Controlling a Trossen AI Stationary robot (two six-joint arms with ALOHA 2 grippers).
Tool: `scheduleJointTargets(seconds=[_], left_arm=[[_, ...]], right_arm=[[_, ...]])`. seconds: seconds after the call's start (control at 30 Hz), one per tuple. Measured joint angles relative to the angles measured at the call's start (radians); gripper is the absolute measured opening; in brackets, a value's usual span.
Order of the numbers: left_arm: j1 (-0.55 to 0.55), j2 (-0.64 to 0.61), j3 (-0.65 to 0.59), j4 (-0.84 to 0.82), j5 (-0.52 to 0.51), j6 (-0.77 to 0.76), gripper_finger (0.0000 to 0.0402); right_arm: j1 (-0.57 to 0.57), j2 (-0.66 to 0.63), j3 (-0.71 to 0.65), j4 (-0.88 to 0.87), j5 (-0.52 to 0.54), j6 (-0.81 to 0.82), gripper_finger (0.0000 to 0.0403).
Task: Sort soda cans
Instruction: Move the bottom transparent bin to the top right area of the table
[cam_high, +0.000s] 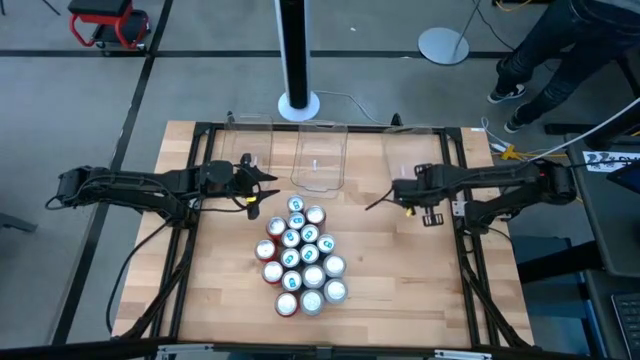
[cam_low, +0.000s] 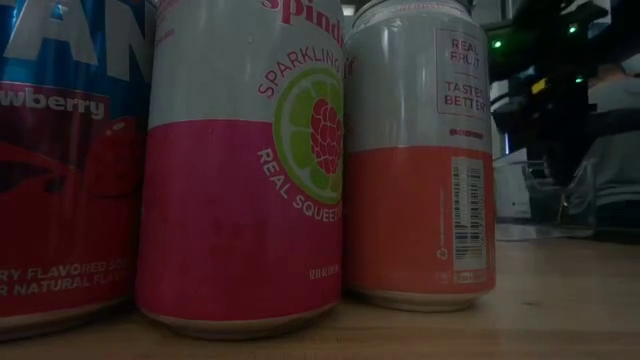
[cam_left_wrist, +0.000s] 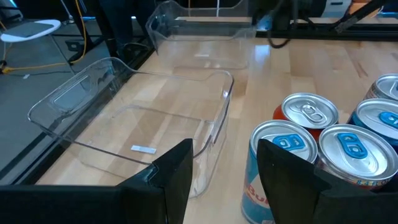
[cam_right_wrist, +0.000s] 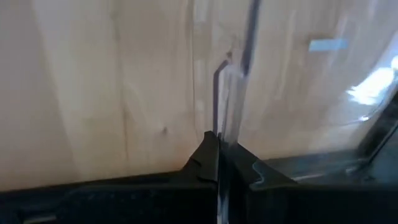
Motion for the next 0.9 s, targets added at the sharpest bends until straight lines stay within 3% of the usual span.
scheduleJointTargets(seconds=[0.27, 0.47, 0.67, 0.9], left_arm=[[0.000, 0.000, 0.000, 0.000, 0.000, 0.000, 0.0169], [0.000, 0.000, 0.000, 0.000, 0.000, 0.000, 0.0169], [0.000, 0.000, 0.000, 0.001, 0.000, 0.001, 0.0169], [0.000, 0.000, -0.001, 0.000, 0.000, 0.000, 0.0169]], right_arm=[[-0.106, 0.000, -0.037, -0.019, 0.022, 0.022, 0.0007], [-0.169, -0.004, -0.079, 0.056, 0.035, -0.067, 0.0009], [-0.190, 0.000, -0.082, 0.074, 0.064, -0.109, 0.0009], [-0.189, 0.000, -0.082, 0.071, 0.009, -0.109, 0.0010]])
